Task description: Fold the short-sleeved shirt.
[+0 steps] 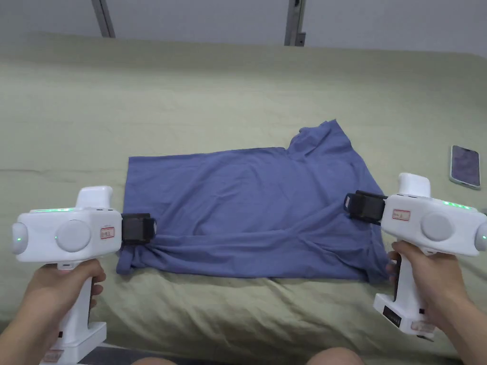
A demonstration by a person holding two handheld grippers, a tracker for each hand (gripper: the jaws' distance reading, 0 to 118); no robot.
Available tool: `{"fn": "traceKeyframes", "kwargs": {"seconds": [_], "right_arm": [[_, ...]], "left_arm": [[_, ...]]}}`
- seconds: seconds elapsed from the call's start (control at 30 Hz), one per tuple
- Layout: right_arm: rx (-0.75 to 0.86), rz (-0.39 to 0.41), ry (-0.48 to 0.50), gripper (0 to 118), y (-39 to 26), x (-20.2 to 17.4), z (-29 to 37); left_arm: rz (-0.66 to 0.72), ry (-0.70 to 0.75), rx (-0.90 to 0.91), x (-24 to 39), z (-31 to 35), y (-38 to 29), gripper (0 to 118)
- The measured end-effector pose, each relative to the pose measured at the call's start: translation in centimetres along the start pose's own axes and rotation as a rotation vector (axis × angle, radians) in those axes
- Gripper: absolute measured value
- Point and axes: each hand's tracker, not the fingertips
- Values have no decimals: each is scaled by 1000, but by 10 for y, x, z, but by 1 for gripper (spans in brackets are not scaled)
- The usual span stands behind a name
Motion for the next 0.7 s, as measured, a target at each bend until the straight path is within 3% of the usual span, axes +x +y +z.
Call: {"fn": "traceKeyframes", "kwargs": {"seconds": [0.13, 0.2, 0.23, 0.27, 0.3, 0.33, 0.4, 0.47, 0.7], "right_arm": [[58, 44, 10, 118, -19, -12, 68], [114, 83, 13, 112, -31, -18, 109], [131, 110, 15, 103, -36, -27, 135], [184, 134, 13, 71, -45, -33, 161], [202, 156, 5, 27, -53, -37, 178], [225, 189, -47, 4, -61, -42, 192], [254, 216, -186, 4, -85, -28, 183], [245, 187, -92, 4, -97, -20, 192], [257, 157, -93, 4, -116, -14, 191]], "left_arm": [[-29, -30, 100, -28, 32, 13, 118], [-55, -35, 188, -22, 73, 5, 118], [-64, -33, 223, -16, 98, -1, 117], [-71, -38, 243, -19, 113, -10, 102], [-84, -42, 261, -21, 125, -19, 65], [-91, -47, 283, -12, 147, -28, 1], [-111, 72, 321, -10, 166, -46, 0], [-136, 56, 304, 4, 178, -70, 0], [-59, 28, 193, -8, 156, -94, 0]]}}
